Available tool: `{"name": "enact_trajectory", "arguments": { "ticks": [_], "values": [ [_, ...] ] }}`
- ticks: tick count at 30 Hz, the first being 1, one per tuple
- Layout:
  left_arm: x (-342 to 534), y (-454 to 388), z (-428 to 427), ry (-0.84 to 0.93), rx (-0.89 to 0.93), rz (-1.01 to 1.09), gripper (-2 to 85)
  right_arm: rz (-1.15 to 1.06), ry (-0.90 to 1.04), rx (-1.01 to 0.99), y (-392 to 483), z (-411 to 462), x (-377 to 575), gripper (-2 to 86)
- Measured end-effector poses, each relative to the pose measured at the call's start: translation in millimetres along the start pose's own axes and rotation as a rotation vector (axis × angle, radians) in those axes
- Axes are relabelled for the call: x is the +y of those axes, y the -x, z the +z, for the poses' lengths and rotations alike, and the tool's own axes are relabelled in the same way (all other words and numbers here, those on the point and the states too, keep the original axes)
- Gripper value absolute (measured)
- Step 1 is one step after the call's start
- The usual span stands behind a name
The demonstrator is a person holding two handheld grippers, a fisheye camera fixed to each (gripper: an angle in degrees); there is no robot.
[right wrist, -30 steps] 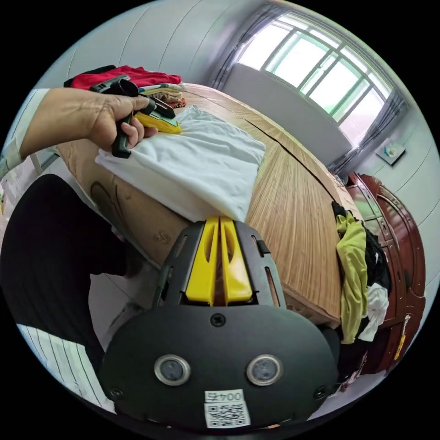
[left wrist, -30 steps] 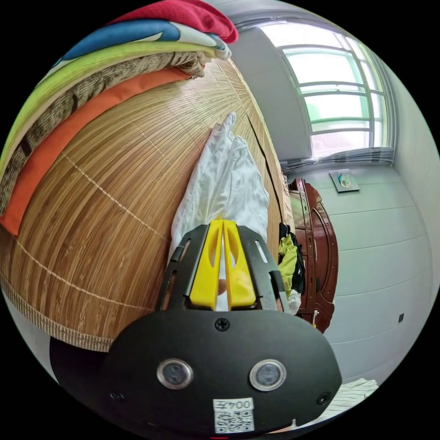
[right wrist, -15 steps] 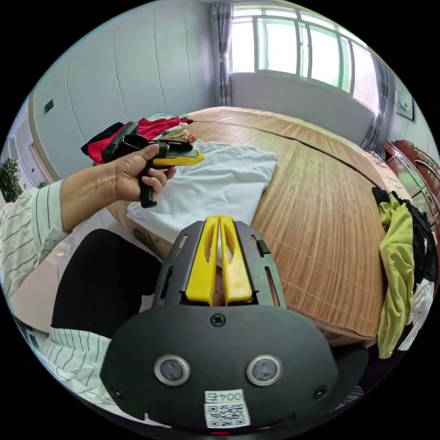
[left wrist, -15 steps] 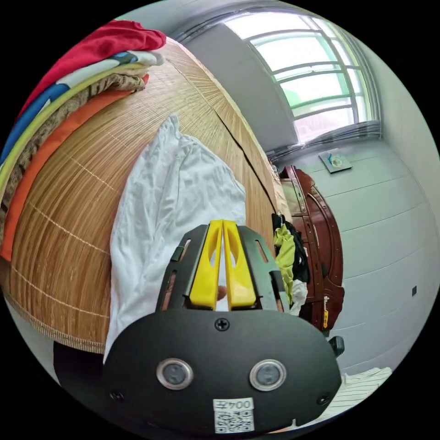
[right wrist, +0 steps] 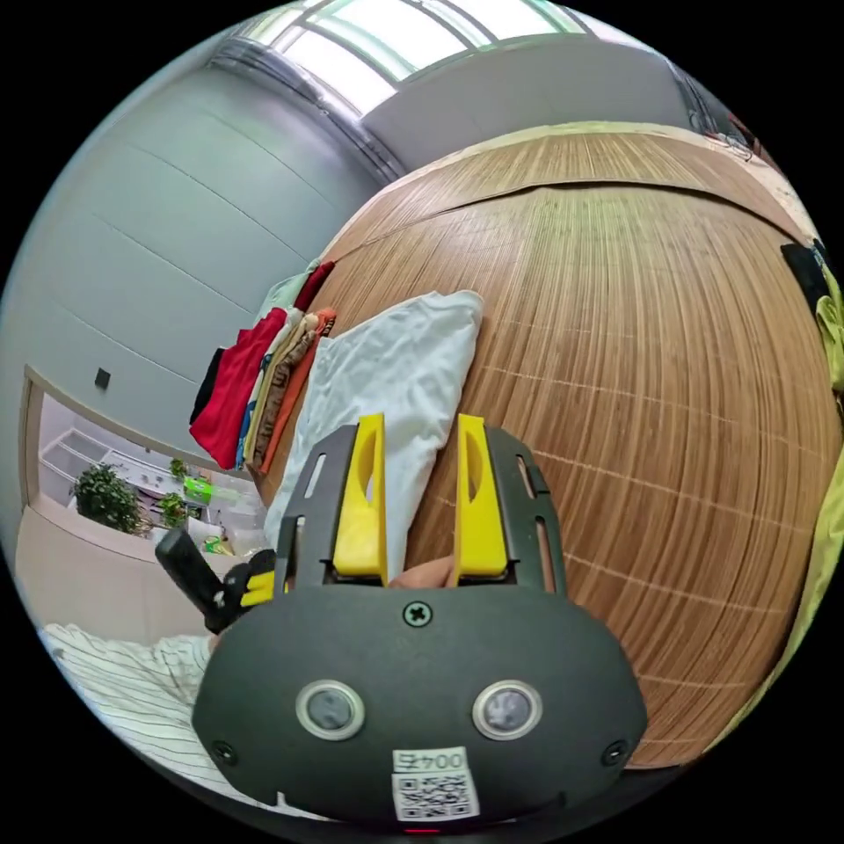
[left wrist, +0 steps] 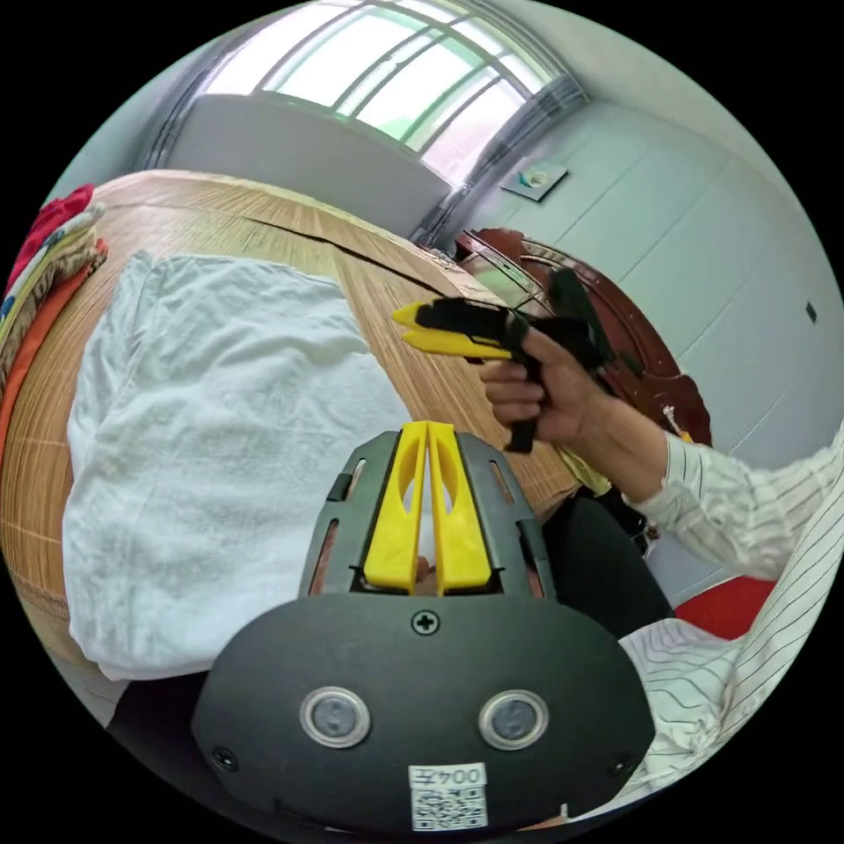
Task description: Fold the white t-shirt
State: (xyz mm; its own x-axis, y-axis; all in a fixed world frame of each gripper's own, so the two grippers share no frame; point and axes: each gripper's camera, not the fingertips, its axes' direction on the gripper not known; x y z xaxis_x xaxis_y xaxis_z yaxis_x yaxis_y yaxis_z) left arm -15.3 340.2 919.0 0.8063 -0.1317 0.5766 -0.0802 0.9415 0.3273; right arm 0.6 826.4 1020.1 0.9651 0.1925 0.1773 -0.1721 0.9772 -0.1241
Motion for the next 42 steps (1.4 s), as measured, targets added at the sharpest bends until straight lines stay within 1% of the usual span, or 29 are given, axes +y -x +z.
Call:
{"name": "enact_trajectory", "arguments": {
  "ticks": [3,7,9,11,13,16,18,21,23,25,28,29,31,33,34,35,36,37,39,41,42],
  "values": [
    [17,-23,11,-0.001,-0.047,0.1,0.5,0.054,0.04,-0.033,-27,16,-52,13.4],
    [30,-30,25,0.042,-0.011,0.125,0.6,0.063,0.12,0.013,-40,41,-96,13.1],
    [37,-33,31,0.068,-0.009,0.145,0.6,0.074,0.165,0.053,-45,52,-108,11.3],
    [41,-35,34,0.076,-0.007,0.15,0.6,0.055,0.175,0.071,-44,58,-117,9.8],
    [44,-35,37,0.097,-0.005,0.154,0.6,-0.005,0.205,0.126,-36,64,-128,2.3],
    [49,-36,44,0.132,-0.019,0.159,0.6,-0.111,0.203,0.258,-22,69,-142,0.3],
    [50,-34,46,0.148,-0.007,0.143,0.6,-0.111,0.233,0.279,-23,78,-148,0.1],
    [52,-28,46,0.156,0.022,0.116,0.6,-0.091,0.261,0.247,-30,87,-150,1.2],
    [51,-26,45,0.167,0.034,0.107,0.7,-0.048,0.24,0.197,-37,77,-147,2.1],
    [47,-25,40,0.166,0.048,0.098,0.7,0.028,0.135,0.158,-46,49,-131,2.4],
    [43,-33,8,0.049,0.038,0.096,0.7,0.043,-0.031,0.123,-40,3,-87,0.8],
    [43,-34,-8,0.022,0.032,0.085,0.7,0.026,-0.047,0.112,-35,-3,-75,0.3],
    [50,-29,-30,0.004,0.0,0.024,0.7,-0.094,-0.066,0.053,-4,-19,-22,-0.3],
    [71,-4,-58,-0.017,-0.034,-0.175,0.7,-0.172,-0.02,0.017,16,-14,16,-0.4],
    [77,4,-64,-0.025,-0.04,-0.233,0.7,-0.188,0.034,0.025,22,-2,37,-0.4],
    [90,21,-73,-0.03,-0.045,-0.342,0.7,-0.189,0.071,0.035,23,6,46,-0.3],
    [101,37,-79,-0.014,-0.038,-0.433,0.7,-0.175,0.153,0.061,21,24,61,-0.2],
    [106,43,-82,-0.013,-0.03,-0.474,0.7,-0.151,0.179,0.086,18,34,74,0.2],
    [123,59,-107,-0.094,0.007,-0.592,0.8,-0.122,0.109,0.061,25,21,85,1.4],
    [131,64,-128,-0.143,-0.026,-0.627,0.8,-0.178,0.01,0.038,53,1,101,4.0],
    [139,68,-141,-0.163,-0.059,-0.671,0.9,-0.251,-0.033,0.021,79,-7,115,6.2]
  ]
}}
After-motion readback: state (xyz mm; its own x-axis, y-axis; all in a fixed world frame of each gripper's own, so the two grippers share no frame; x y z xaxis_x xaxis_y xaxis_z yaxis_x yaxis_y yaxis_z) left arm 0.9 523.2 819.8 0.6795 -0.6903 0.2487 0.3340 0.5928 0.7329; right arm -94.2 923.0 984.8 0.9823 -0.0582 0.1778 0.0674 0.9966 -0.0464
